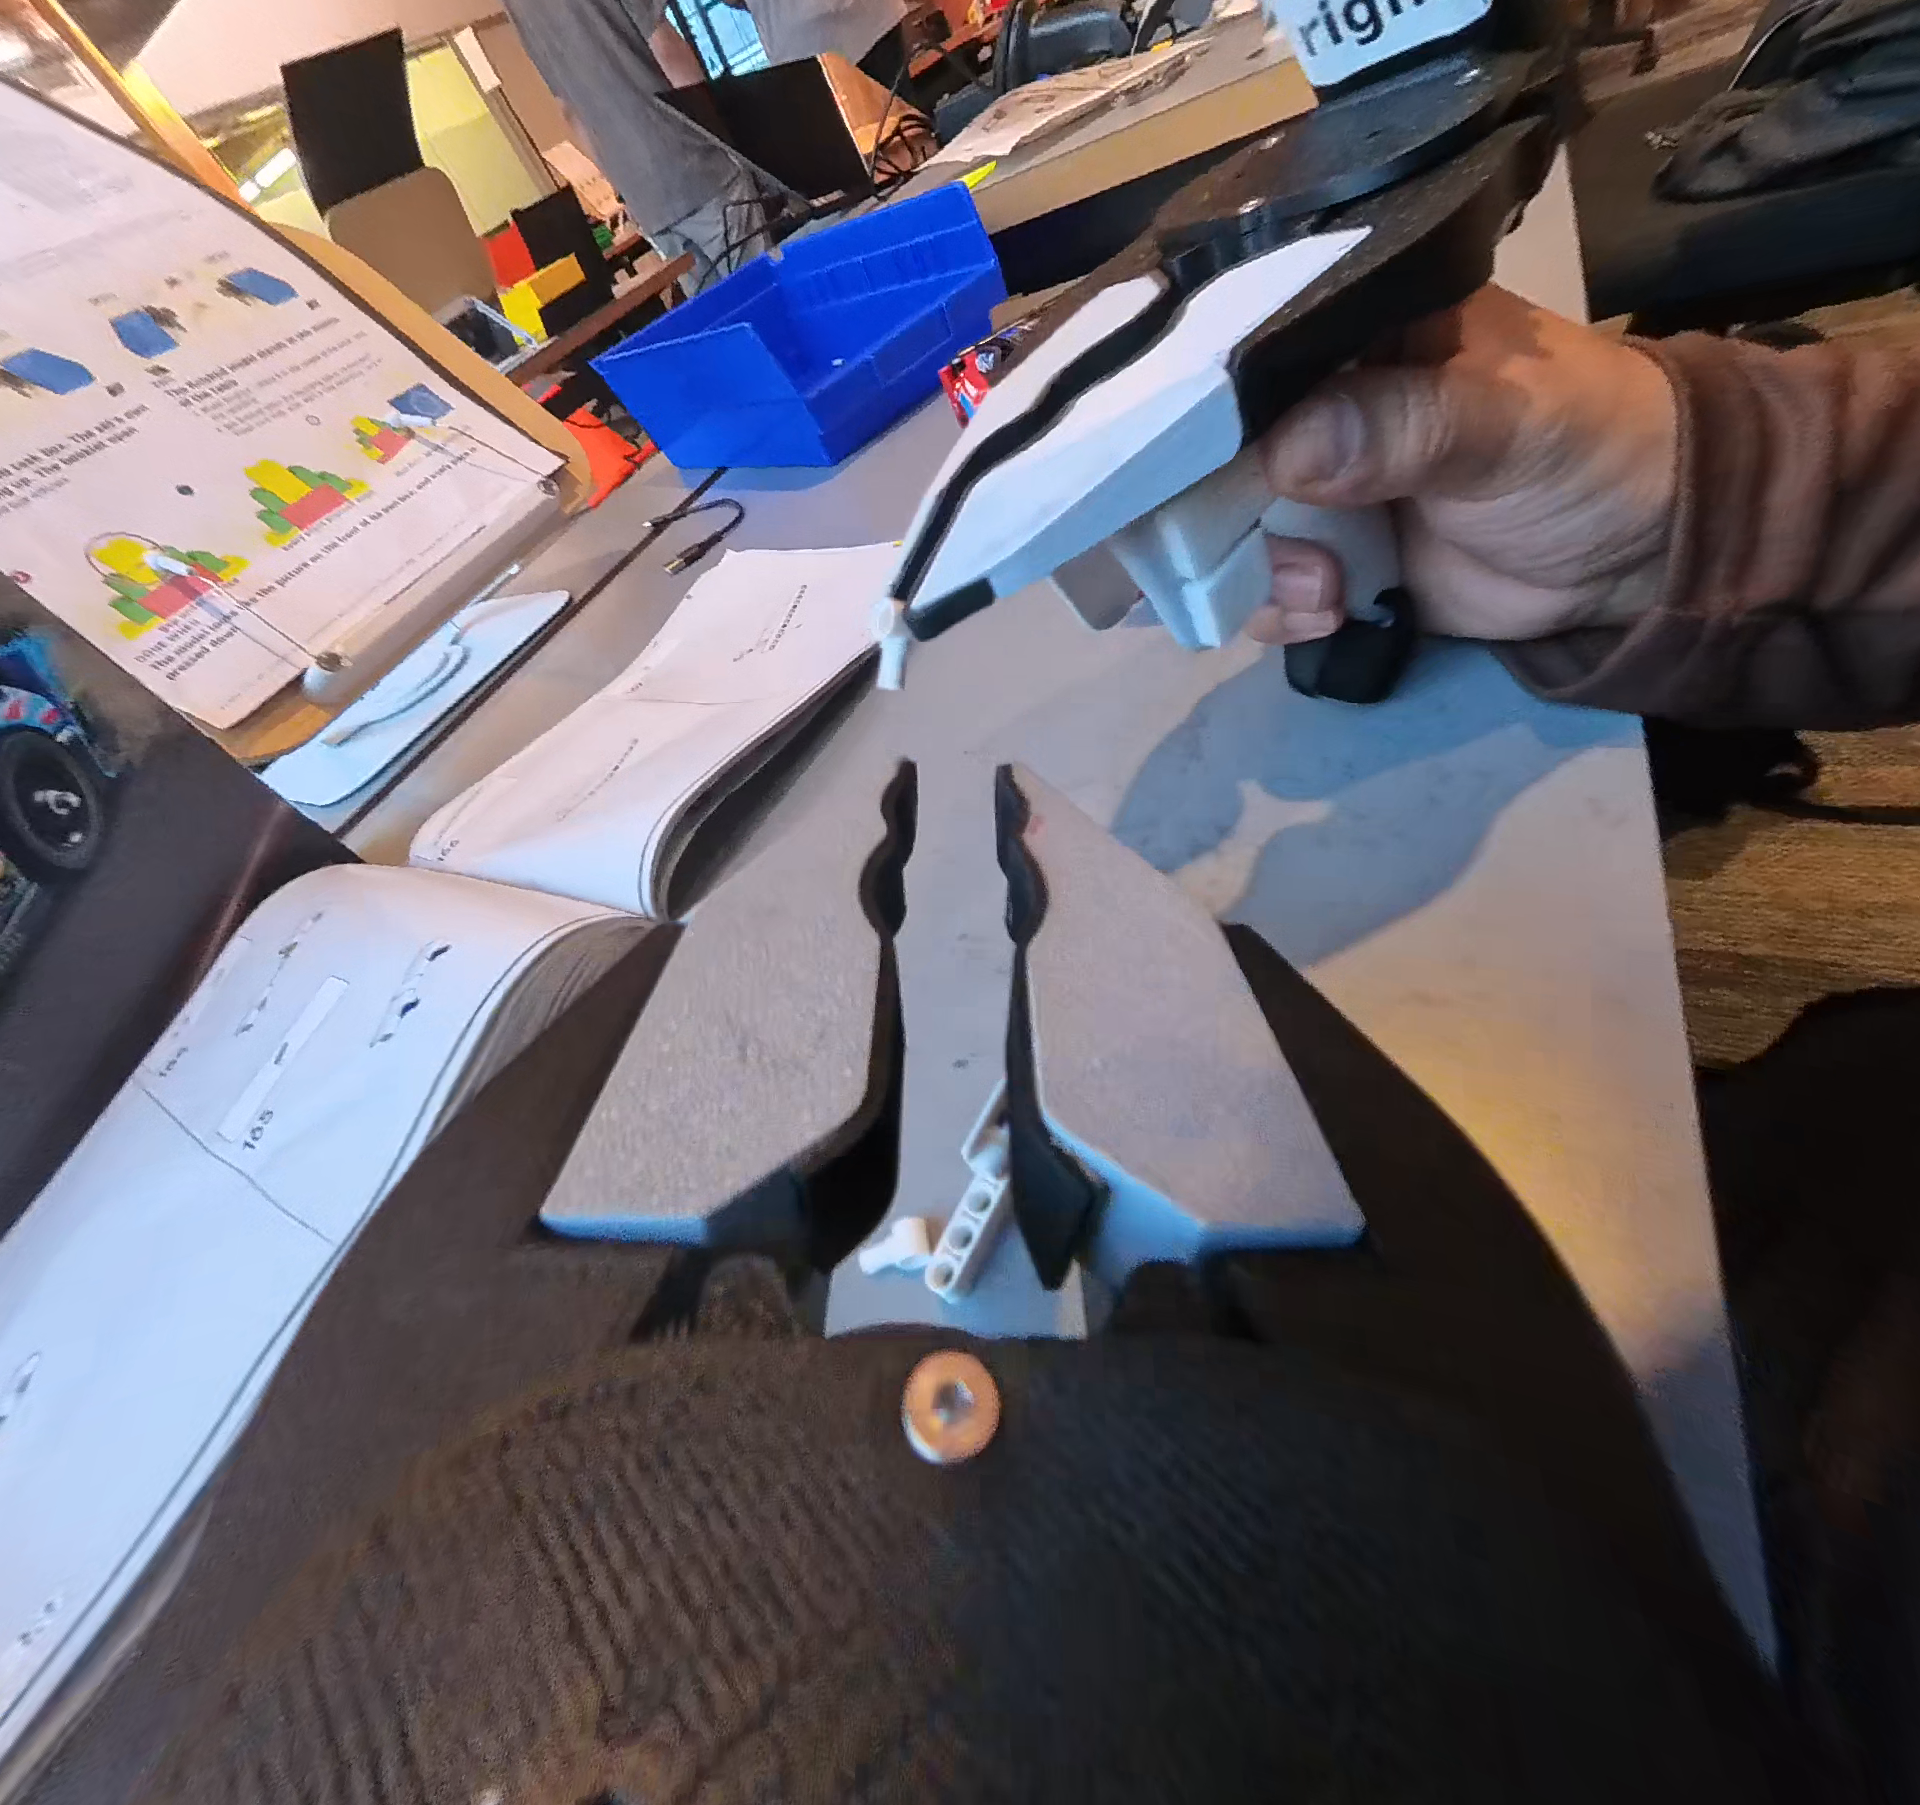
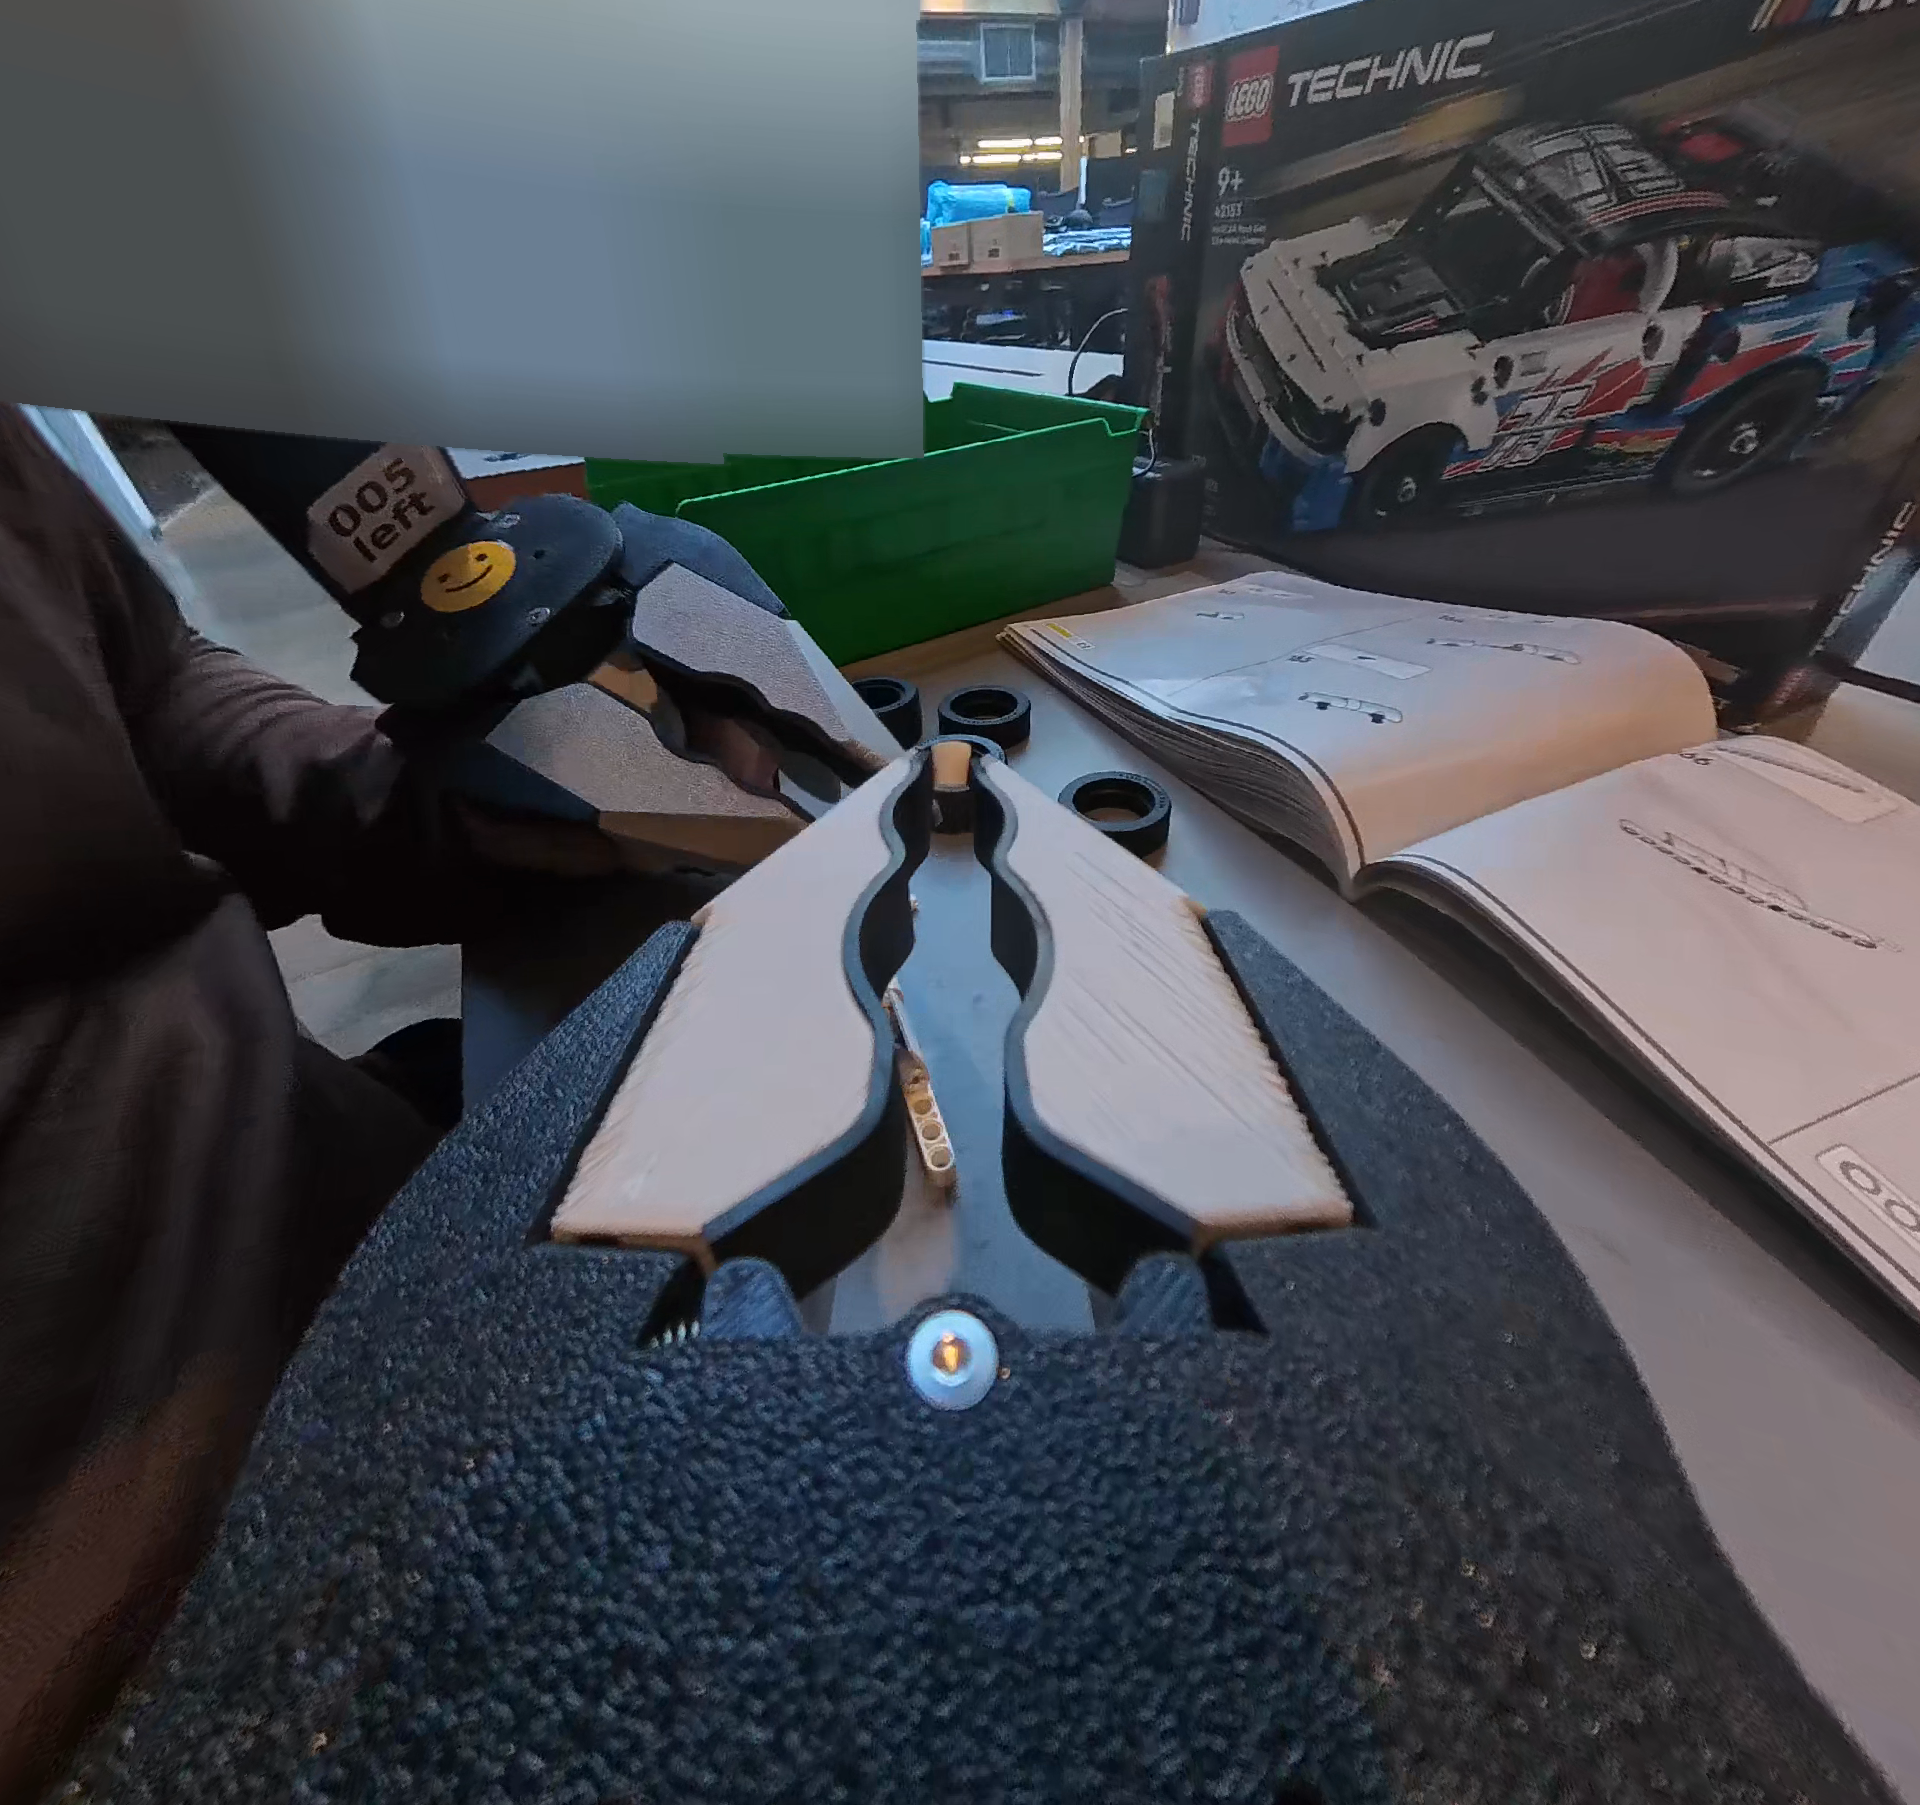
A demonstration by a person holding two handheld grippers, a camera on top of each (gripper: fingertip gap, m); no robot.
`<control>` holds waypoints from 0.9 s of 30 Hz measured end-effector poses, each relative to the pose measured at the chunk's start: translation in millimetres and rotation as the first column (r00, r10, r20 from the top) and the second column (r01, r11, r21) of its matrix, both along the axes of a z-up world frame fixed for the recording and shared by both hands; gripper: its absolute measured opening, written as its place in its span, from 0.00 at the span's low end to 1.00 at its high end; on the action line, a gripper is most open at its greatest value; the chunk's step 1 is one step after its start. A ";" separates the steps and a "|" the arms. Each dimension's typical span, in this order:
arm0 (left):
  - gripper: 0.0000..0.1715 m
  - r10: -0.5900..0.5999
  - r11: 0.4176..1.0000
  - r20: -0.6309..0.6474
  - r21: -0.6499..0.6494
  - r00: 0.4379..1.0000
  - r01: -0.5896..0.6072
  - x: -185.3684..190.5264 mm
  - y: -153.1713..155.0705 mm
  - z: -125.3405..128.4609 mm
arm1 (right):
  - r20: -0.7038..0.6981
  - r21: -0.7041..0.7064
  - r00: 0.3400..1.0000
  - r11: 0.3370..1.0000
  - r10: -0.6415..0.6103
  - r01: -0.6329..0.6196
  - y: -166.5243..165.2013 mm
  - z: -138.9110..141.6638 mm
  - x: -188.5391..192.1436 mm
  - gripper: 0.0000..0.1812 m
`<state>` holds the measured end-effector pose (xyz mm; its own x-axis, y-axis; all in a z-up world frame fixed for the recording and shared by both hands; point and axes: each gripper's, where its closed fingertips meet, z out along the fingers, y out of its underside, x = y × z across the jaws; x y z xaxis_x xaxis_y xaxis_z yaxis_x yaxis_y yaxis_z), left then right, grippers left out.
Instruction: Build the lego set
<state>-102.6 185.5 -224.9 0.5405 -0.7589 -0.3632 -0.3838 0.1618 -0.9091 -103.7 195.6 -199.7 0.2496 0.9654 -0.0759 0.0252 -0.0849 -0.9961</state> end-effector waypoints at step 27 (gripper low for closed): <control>0.12 -0.283 0.885 -0.021 -0.391 0.959 0.253 13.6 -16.0 -28.4 | 0.191 -0.033 0.971 0.990 0.141 -0.137 -22.5 -25.0 3.8 0.03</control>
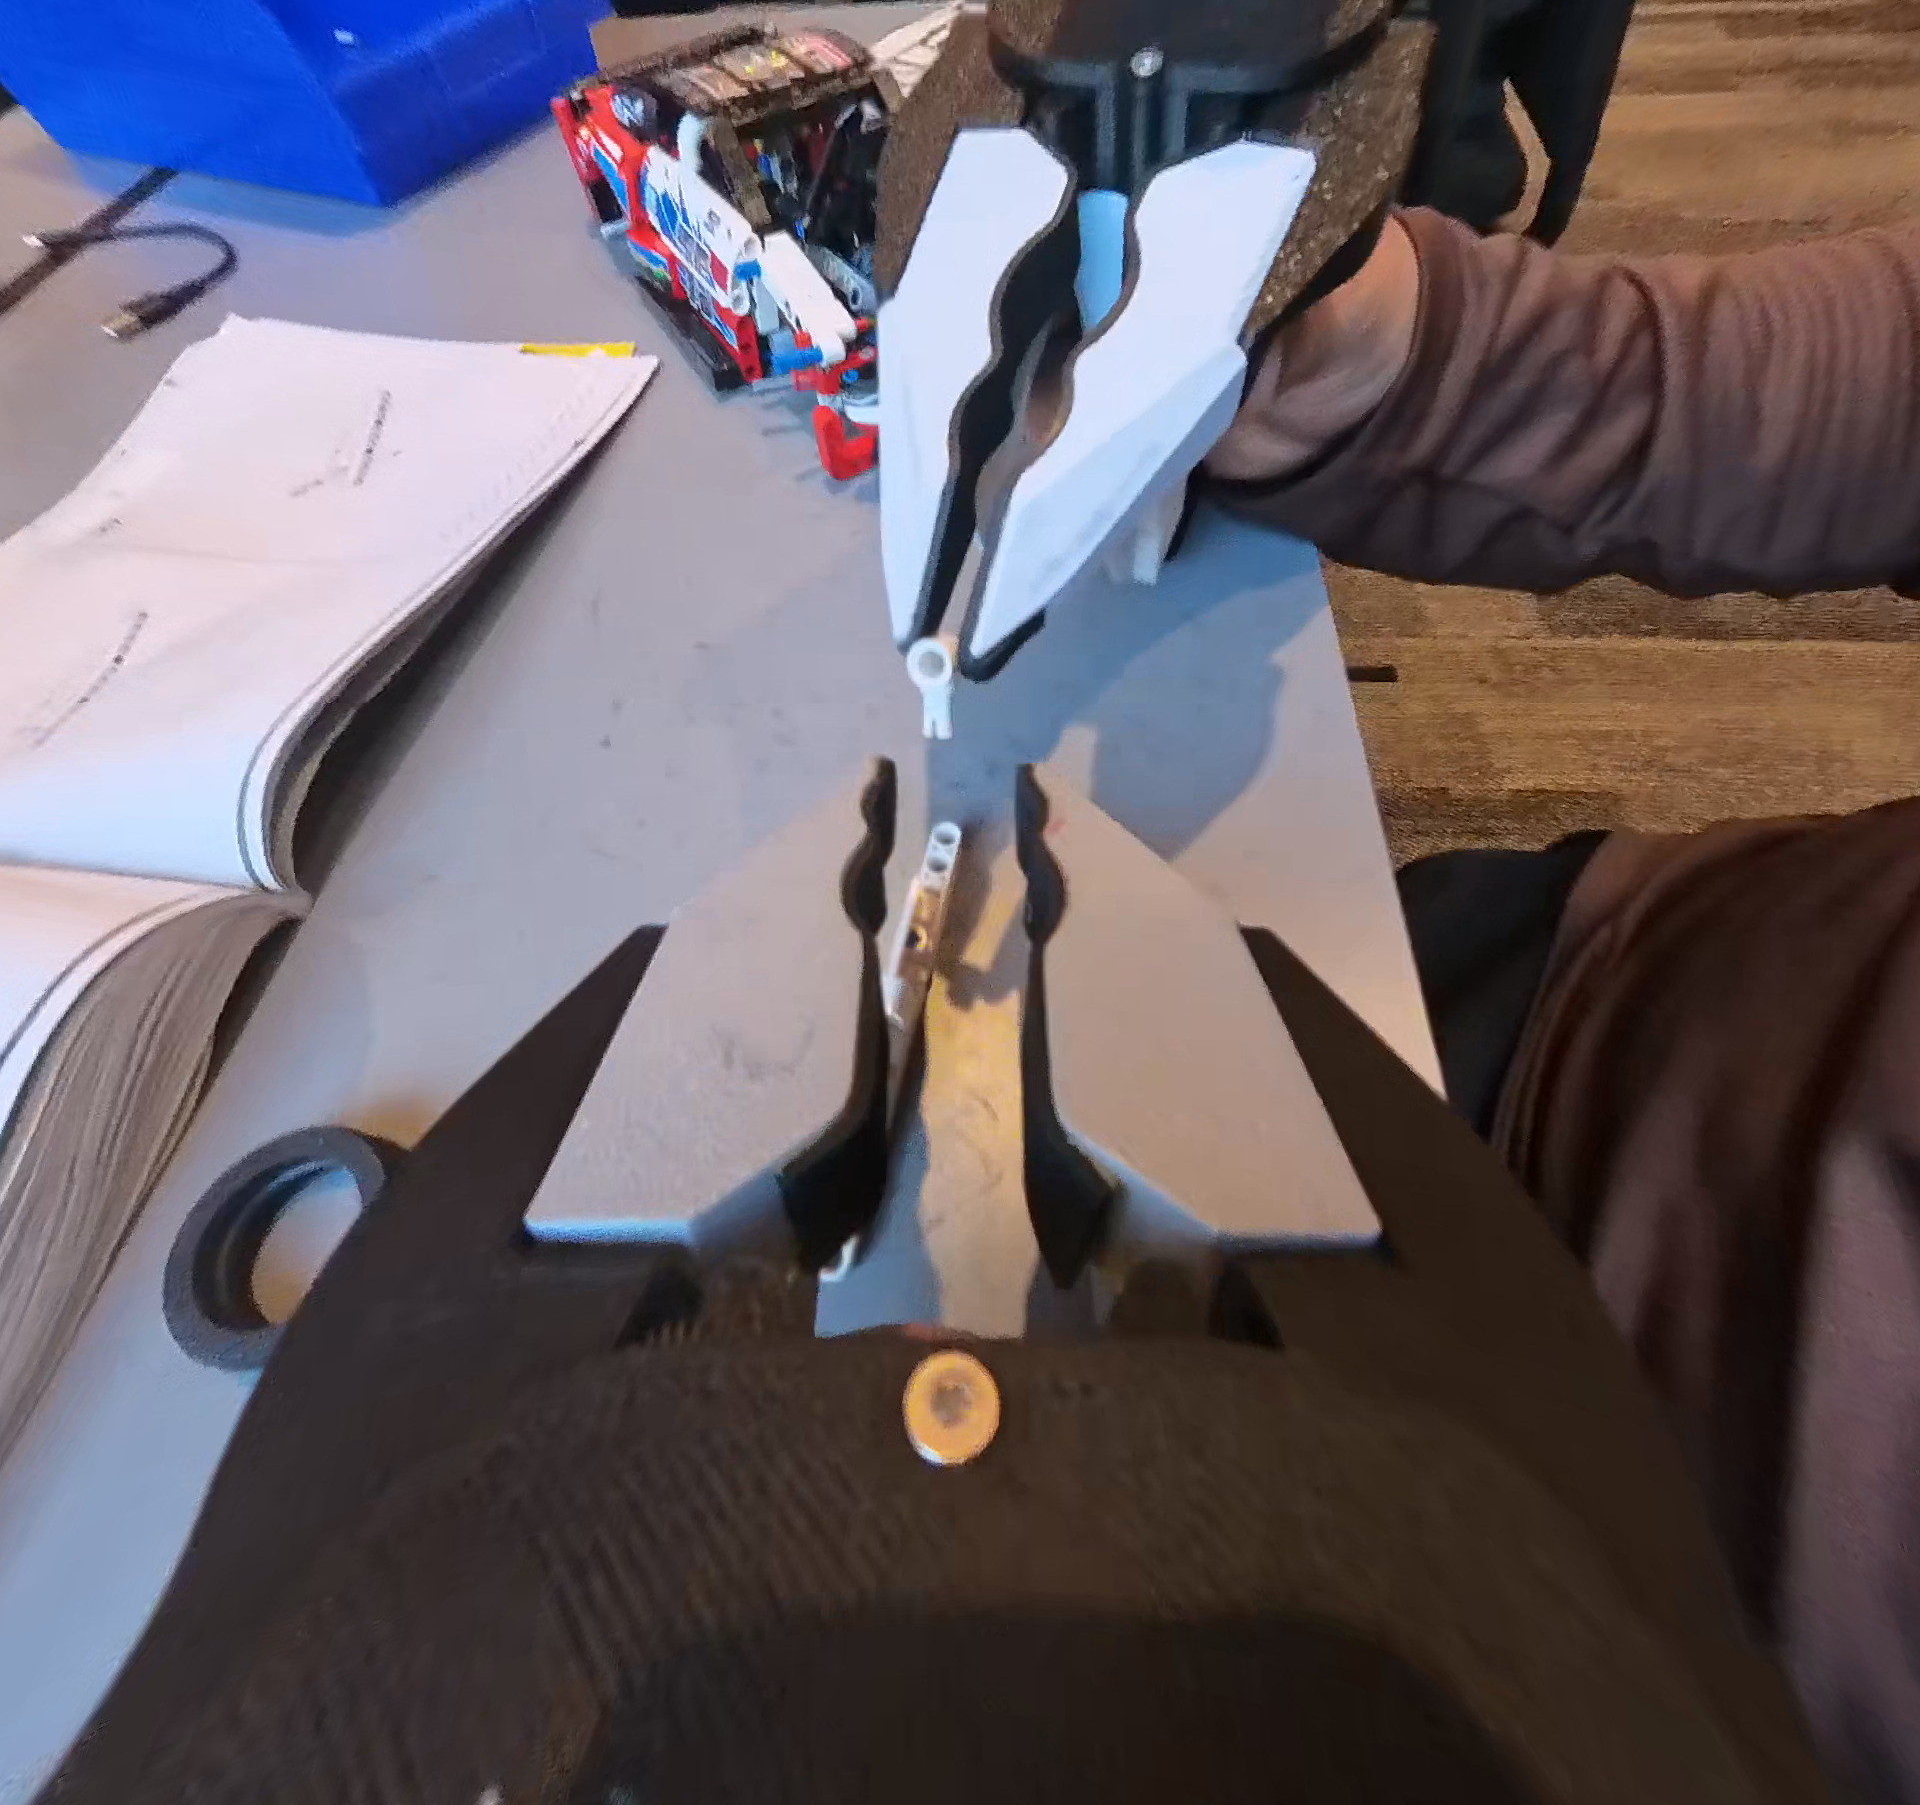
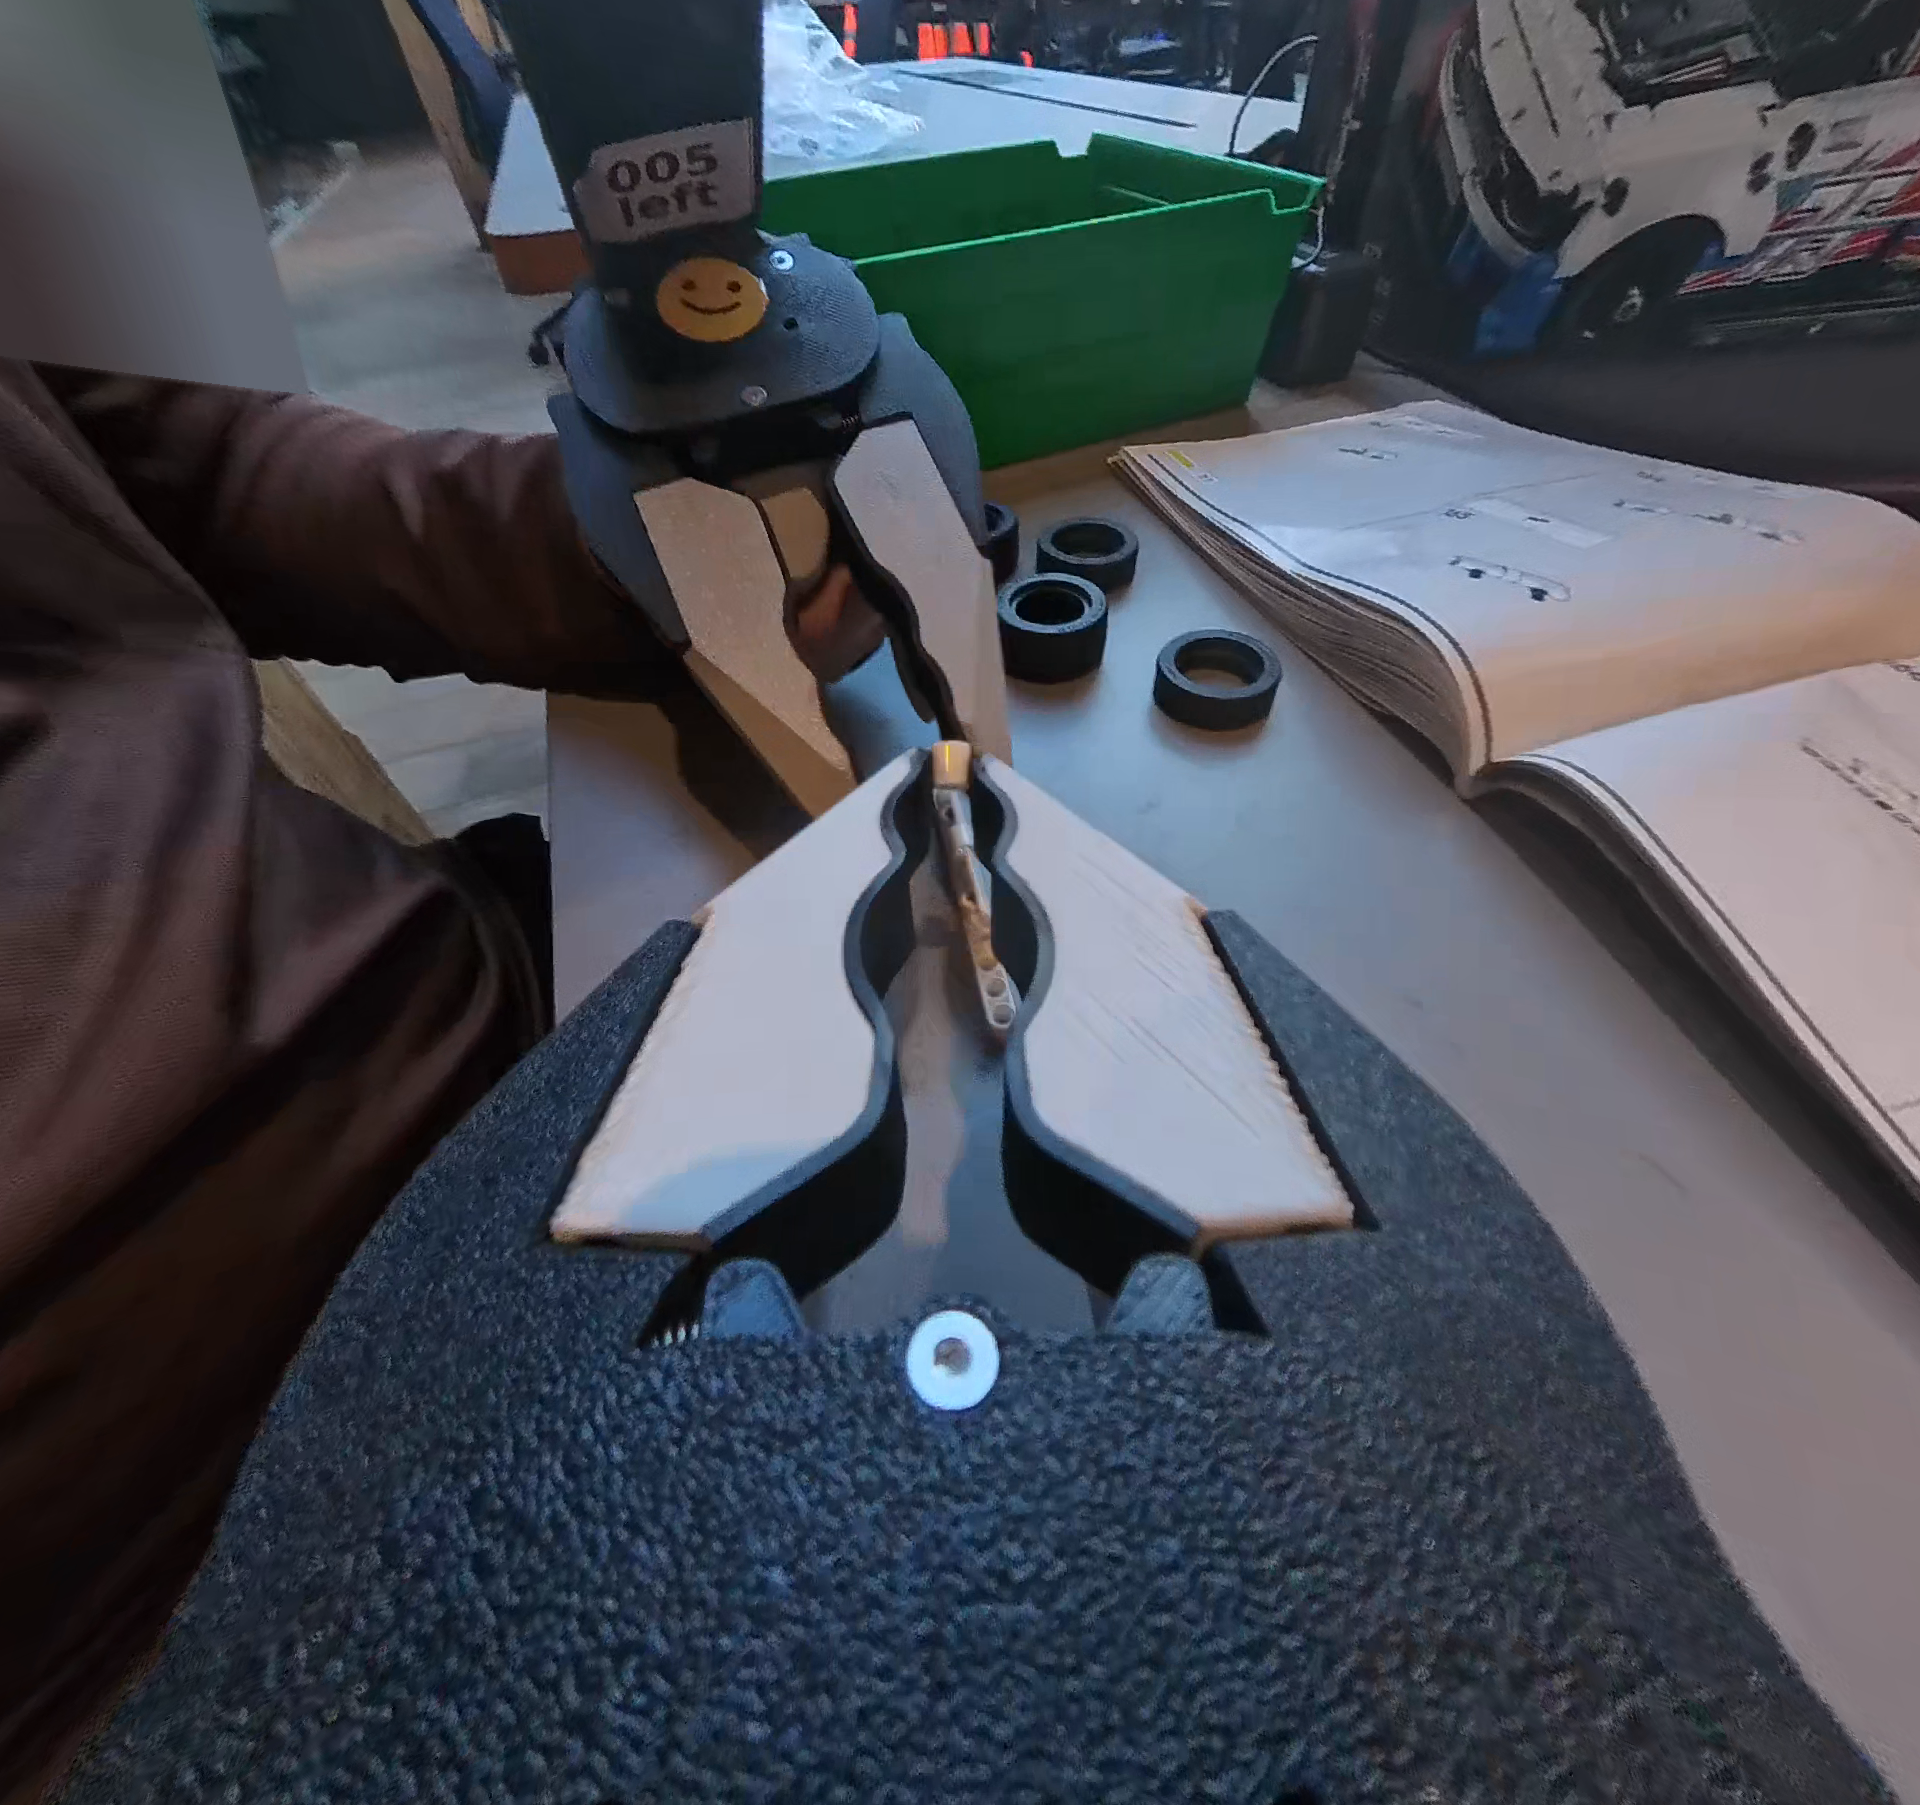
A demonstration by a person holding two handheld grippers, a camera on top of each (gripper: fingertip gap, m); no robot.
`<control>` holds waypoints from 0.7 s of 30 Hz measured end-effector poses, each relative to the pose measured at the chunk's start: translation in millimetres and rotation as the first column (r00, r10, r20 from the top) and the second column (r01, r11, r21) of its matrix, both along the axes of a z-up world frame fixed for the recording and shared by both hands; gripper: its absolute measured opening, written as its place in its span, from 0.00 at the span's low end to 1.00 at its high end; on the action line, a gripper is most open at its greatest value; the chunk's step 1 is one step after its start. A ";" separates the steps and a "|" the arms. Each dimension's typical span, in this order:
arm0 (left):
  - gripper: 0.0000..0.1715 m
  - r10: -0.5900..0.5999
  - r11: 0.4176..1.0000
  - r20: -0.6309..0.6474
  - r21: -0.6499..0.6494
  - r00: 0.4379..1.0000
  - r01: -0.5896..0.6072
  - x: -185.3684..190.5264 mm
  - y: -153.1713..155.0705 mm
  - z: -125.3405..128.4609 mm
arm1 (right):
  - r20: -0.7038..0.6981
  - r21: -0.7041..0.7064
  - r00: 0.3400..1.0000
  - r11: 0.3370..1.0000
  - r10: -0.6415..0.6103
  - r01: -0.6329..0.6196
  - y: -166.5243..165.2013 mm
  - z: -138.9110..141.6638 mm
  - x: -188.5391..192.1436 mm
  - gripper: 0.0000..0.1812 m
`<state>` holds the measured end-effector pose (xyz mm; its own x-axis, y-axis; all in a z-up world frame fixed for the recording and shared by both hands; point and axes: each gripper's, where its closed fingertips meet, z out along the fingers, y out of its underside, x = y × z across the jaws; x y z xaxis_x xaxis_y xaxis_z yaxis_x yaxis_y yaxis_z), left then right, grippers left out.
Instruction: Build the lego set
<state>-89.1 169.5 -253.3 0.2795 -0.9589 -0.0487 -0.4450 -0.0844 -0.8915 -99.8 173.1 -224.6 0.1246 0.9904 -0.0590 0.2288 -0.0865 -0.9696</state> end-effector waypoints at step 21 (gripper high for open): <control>0.01 -0.046 0.994 0.039 0.103 0.998 0.042 0.9 -7.1 9.5 | 0.142 0.128 0.988 0.989 0.054 -0.073 -13.3 -1.6 -6.0 0.04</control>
